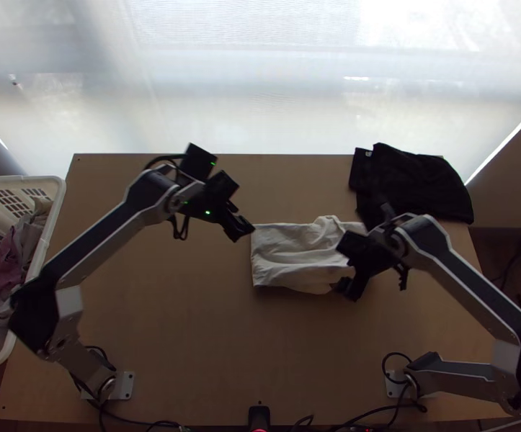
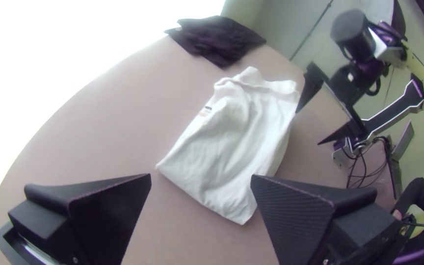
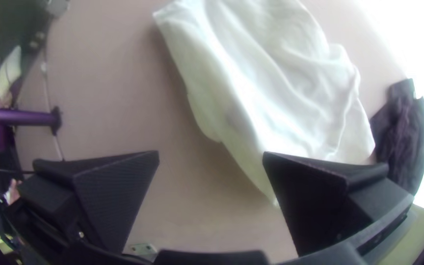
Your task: Fold the t-shirt
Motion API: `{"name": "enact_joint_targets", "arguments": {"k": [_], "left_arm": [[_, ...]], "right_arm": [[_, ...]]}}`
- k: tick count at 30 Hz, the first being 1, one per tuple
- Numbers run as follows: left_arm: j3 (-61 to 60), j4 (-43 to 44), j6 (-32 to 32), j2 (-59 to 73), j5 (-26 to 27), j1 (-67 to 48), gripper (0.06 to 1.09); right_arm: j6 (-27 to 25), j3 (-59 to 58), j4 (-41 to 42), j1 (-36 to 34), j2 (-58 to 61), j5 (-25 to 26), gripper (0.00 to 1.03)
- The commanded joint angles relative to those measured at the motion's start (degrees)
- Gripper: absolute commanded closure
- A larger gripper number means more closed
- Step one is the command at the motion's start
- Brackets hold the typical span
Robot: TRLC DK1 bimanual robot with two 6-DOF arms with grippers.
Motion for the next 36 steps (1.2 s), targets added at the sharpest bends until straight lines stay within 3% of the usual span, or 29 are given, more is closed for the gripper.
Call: {"name": "enact_joint_targets", "arguments": {"k": [1,5,8,22,36], "left_arm": [[-3.3,-1.1,3.1,-9.7,-2.3,8.2,0.10],[-8.1,0.4,4.5,-15.2,-3.5,13.2,0.10],[-10.9,1.4,4.4,-18.9,-3.5,17.3,0.10],[-30.8,10.2,4.3,-36.6,-3.6,24.5,0.10],[-39.2,16.3,3.4,-44.6,-3.4,30.3,0.10]], "right_arm": [[2.1,-6.9,10.4,21.1,-4.6,18.0,0.04],[2.0,-9.9,19.5,29.9,-6.4,30.9,0.04],[2.0,-11.1,24.2,33.0,-6.8,35.4,0.04],[8.6,-19.3,44.2,39.2,-0.4,36.1,0.04],[7.9,-23.4,61.9,42.0,8.8,40.4,0.04]]}}
